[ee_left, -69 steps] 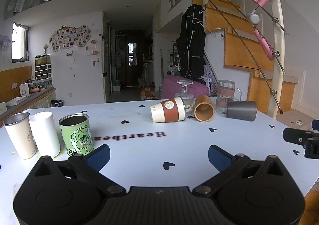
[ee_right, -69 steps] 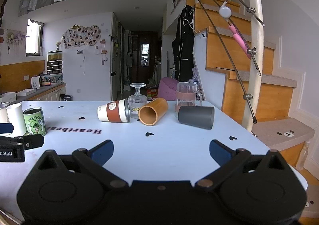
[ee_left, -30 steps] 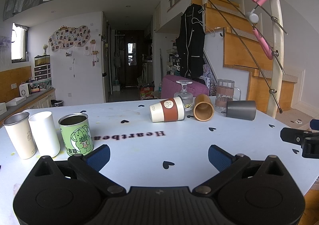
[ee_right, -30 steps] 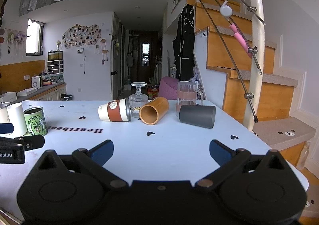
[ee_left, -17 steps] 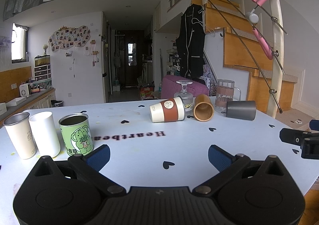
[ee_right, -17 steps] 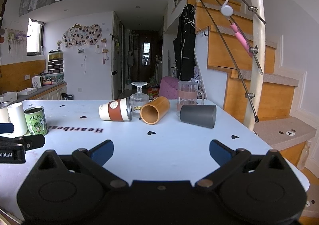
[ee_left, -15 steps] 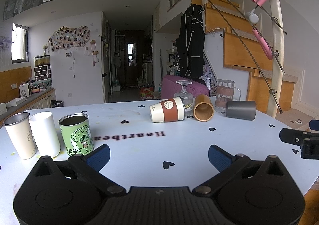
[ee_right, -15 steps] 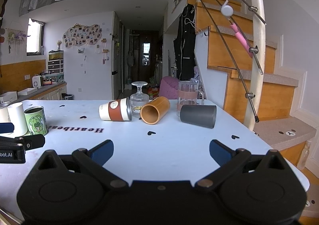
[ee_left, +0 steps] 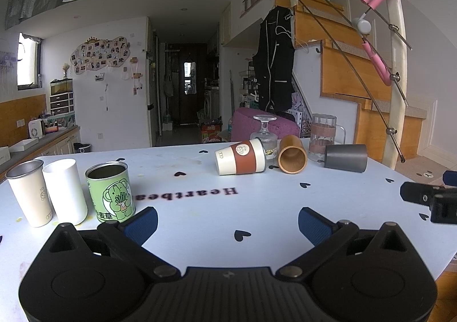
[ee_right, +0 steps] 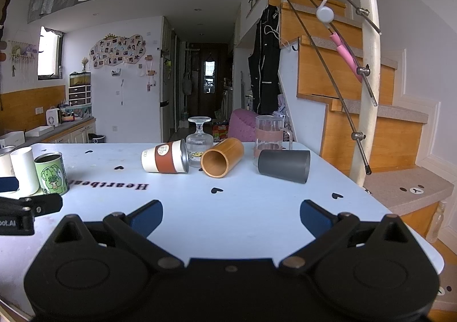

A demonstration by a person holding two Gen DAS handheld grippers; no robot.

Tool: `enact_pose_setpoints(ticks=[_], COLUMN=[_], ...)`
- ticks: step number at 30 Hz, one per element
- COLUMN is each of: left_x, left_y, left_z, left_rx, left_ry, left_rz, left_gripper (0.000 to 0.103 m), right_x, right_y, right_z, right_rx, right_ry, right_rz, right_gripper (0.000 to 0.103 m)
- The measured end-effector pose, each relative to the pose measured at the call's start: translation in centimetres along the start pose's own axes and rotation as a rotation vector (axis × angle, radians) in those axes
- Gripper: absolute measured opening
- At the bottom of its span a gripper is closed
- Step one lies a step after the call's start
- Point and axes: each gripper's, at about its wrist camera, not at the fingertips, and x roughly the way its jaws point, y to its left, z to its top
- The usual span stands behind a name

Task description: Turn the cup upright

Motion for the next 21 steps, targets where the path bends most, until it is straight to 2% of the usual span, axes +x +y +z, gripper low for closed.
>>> enact_pose_setpoints(ticks=[7,15,19,21], left_x=[-0.2,-0.3,-0.2,0.0], left_y=[0.0,0.3,0.7,1.0], left_z=[-0.1,-0.4,-0.8,-0.8], left_rx=[-0.003,-0.004,-0.010,-0.012], left_ry=[0.000,0.004,0.007,0.007], left_rz=[0.006,0.007,0.009,0.011], left_gripper=[0.103,0.103,0.103,0.103], right_x=[2.9,9.8,14.2,16.8], right_y=[-1.2,-4.5,-5.3,-5.4], right_z=[1.3,6.4,8.7,9.6], right_rx=[0.032,0.044,0.009,-0.074], right_ry=[0.007,0.021,0.042,0.065], right_rz=[-0.061,-0.066,-0.073,-0.045], right_gripper=[0.103,0.103,0.102,0.097])
